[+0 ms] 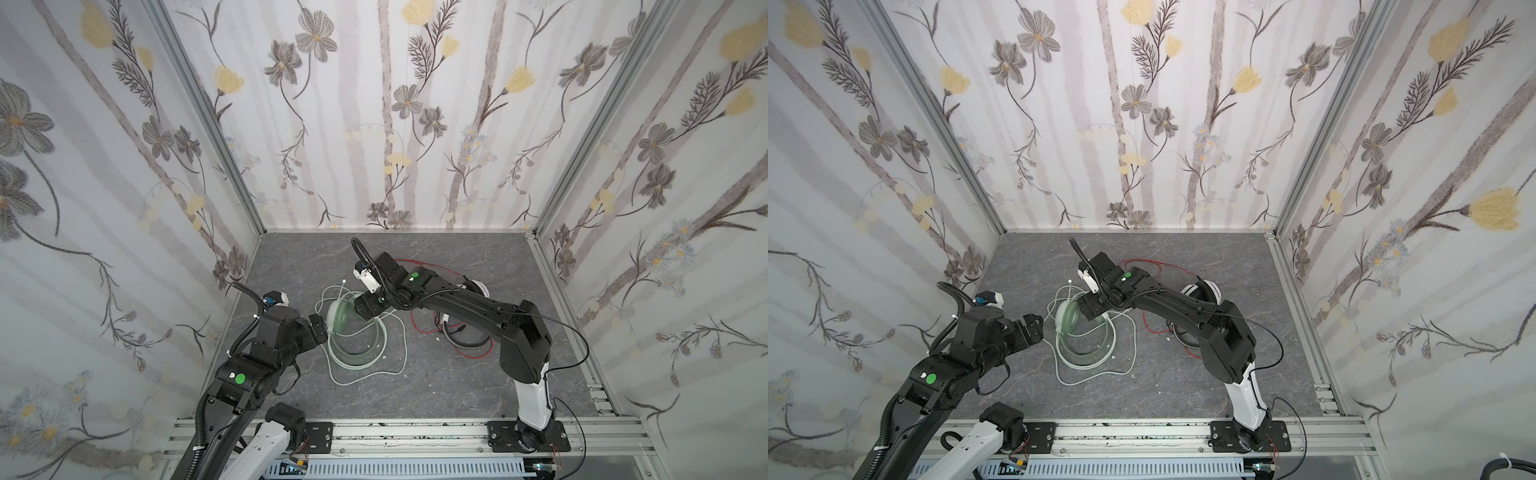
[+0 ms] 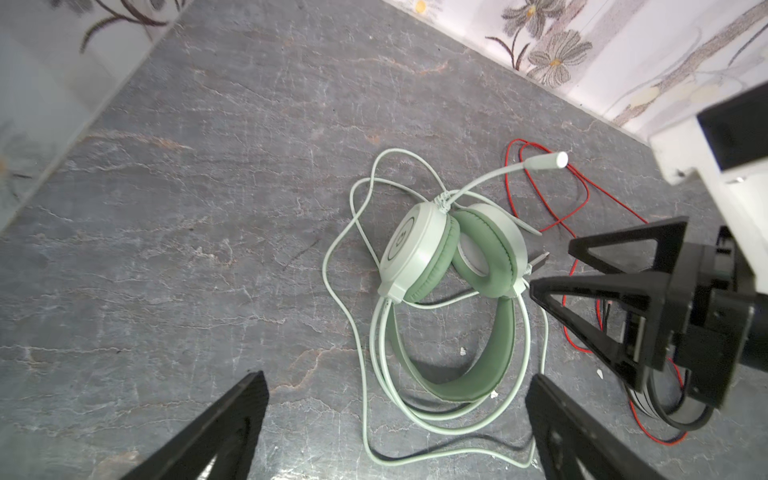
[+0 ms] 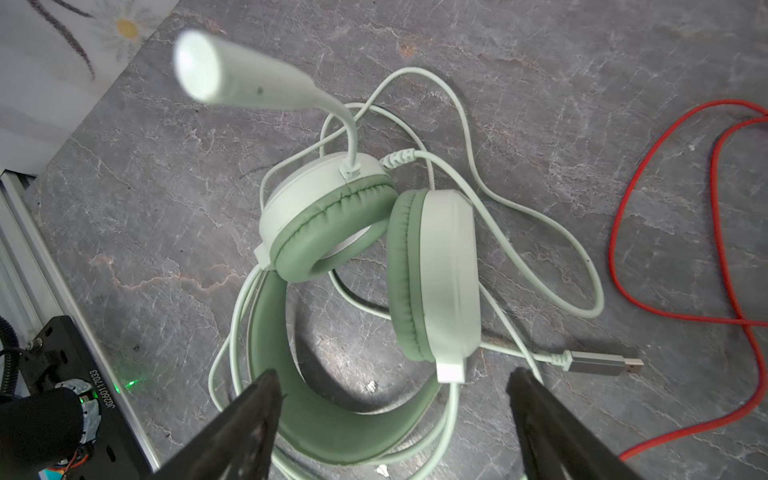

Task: Wrap the headphones
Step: 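Reach the right gripper across and grasp the pale green headset's earcup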

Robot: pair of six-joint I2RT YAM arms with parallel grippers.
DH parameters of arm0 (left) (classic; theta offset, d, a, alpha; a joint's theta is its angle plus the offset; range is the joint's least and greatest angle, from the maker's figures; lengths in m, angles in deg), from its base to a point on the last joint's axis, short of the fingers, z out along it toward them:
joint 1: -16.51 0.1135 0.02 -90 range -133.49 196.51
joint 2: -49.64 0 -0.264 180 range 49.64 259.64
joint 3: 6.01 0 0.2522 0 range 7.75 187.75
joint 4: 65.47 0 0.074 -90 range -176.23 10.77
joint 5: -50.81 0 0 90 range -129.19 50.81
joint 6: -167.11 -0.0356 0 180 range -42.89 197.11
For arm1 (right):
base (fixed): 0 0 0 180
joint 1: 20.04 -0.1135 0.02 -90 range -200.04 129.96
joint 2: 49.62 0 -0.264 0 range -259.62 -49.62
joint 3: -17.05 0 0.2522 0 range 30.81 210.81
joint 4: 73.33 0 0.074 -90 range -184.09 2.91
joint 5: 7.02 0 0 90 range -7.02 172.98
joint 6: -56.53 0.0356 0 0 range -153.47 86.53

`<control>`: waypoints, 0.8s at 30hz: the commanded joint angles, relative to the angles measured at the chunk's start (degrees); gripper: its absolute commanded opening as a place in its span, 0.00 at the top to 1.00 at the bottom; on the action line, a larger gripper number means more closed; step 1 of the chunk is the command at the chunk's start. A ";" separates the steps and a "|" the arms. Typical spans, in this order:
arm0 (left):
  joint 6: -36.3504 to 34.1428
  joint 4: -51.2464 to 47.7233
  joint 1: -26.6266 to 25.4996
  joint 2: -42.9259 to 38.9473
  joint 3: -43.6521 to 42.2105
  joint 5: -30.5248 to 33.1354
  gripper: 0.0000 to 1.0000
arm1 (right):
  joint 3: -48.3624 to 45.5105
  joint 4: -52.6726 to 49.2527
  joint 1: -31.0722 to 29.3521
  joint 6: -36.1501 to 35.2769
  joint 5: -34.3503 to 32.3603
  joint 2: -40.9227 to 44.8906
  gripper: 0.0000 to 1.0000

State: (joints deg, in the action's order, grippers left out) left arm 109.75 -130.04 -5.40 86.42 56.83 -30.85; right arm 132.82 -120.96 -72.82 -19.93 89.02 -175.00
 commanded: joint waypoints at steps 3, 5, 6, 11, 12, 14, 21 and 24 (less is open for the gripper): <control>2.53 4.67 0.02 0.48 -2.83 -8.35 0.00 | 0.71 -0.89 -0.05 5.54 -0.71 -1.69 0.09; 2.17 4.66 0.03 1.00 -2.77 -8.43 0.00 | 0.03 -0.83 -0.05 6.07 0.09 -1.56 0.08; 1.75 4.64 0.02 1.23 -2.52 -8.65 0.00 | -0.26 -0.93 -0.05 6.20 0.32 -1.61 0.07; 1.00 5.04 -0.07 2.15 -2.56 -9.72 0.00 | -1.37 -1.39 -0.44 6.77 1.38 -0.84 0.06; 1.38 4.96 -0.06 2.45 -2.61 -9.47 0.00 | -1.69 -1.42 -0.49 6.84 1.82 -0.72 0.05; 1.99 4.21 -0.06 3.16 -2.51 -9.01 0.00 | -1.66 -1.40 -0.49 6.68 3.19 -0.91 0.05; 8.04 -0.62 -0.07 4.09 -2.04 -8.94 0.00 | -0.61 -0.80 -0.23 4.41 4.82 -1.44 0.05; 11.66 -1.98 -0.06 4.10 -2.05 -10.08 0.00 | -0.67 -0.25 -0.15 4.05 5.34 -1.66 0.05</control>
State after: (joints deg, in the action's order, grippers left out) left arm 116.62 -129.67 -5.51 90.50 54.45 -39.94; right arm 131.73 -123.01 -73.08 -14.77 93.15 -176.34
